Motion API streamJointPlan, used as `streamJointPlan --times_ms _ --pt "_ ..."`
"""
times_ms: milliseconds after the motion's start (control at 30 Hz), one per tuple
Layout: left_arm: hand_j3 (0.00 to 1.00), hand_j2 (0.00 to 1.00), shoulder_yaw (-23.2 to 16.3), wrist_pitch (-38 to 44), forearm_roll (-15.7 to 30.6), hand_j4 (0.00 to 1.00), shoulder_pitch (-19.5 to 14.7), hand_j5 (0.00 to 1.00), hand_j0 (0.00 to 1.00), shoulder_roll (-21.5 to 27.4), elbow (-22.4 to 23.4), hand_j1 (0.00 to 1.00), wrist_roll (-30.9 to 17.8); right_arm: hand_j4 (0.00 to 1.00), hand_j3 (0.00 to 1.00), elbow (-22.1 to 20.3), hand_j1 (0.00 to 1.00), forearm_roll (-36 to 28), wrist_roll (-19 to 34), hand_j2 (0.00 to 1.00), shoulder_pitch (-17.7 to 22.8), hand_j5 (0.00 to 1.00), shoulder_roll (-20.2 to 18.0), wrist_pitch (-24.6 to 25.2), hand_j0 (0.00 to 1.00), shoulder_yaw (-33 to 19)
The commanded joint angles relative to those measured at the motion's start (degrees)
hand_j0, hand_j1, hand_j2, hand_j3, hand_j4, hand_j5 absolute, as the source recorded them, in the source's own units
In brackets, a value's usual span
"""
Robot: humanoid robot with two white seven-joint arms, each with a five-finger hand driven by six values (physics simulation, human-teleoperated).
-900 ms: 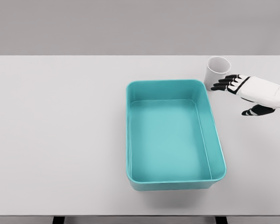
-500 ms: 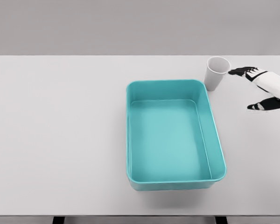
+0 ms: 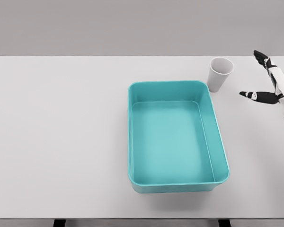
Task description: Put the paper cup into the basket with your right arm
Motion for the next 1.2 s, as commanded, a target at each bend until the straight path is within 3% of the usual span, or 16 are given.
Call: streamJointPlan --times_ms 0,133,500,1167 --pt "1.00 1.00 -0.01 0.00 0.00 1.00 0.00 1.00 1.00 0.00 0.00 1.00 -0.01 1.00 1.00 0.14 1.00 -1.22 -0.79 1.00 0.00 1.00 0.98 -0.04 1.00 -0.10" --pt "1.00 1.00 -0.01 0.00 0.00 1.00 0.00 1.00 1.00 0.00 0.01 1.00 -0.01 1.00 1.00 0.14 1.00 -4.30 -0.79 1.00 -0.09 1.00 4.94 -0.04 1.00 -0.10" --pt "1.00 1.00 -0.01 0.00 0.00 1.00 0.00 1.00 1.00 0.00 0.00 1.00 -0.01 1.00 1.00 0.31 1.00 -8.26 -0.70 1.00 0.00 1.00 8.98 -0.04 1.00 0.42" --pt "1.00 1.00 0.08 0.00 0.00 1.00 0.00 1.00 1.00 0.00 0.01 1.00 -0.01 1.00 1.00 1.72 1.00 -8.17 -0.70 1.00 -0.88 1.00 11.00 -0.04 1.00 1.13"
